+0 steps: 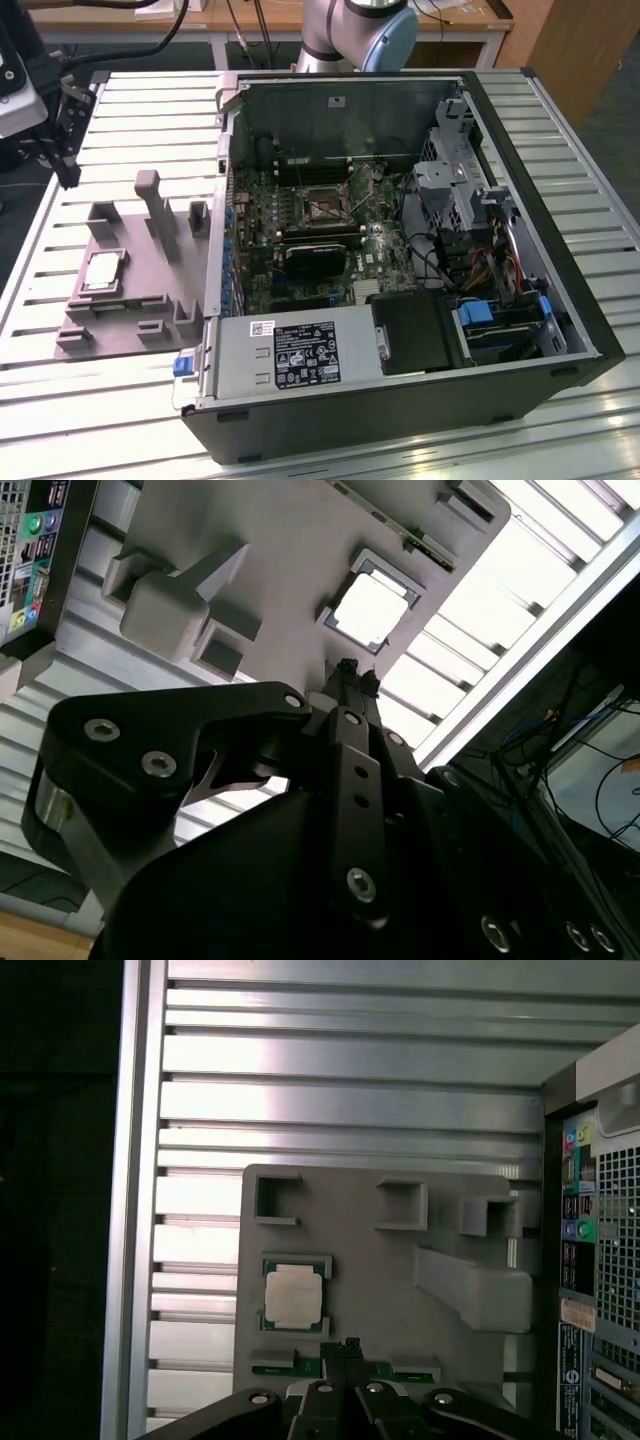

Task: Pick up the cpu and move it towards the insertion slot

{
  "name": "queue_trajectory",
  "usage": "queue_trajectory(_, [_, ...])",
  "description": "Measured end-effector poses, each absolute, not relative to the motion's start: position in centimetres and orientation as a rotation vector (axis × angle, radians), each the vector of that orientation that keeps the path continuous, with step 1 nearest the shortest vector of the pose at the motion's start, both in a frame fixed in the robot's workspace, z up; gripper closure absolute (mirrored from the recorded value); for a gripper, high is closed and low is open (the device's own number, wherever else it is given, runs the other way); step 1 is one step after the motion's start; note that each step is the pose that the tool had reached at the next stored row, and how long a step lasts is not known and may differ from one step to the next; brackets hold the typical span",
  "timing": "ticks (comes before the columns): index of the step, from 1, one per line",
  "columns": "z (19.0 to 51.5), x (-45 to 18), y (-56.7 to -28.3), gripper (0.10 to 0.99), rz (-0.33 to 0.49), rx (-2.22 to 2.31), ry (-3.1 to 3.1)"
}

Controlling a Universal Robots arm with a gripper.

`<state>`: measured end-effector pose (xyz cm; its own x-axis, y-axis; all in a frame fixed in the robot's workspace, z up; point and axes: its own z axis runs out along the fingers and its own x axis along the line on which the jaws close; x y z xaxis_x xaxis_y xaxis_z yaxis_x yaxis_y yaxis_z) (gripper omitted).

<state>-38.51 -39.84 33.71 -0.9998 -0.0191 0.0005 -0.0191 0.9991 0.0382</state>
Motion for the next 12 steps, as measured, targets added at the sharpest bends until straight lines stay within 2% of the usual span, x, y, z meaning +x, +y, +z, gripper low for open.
queue_trajectory(12, [31.5, -39.1, -40.2, 0.984, -0.06, 0.03, -3.14])
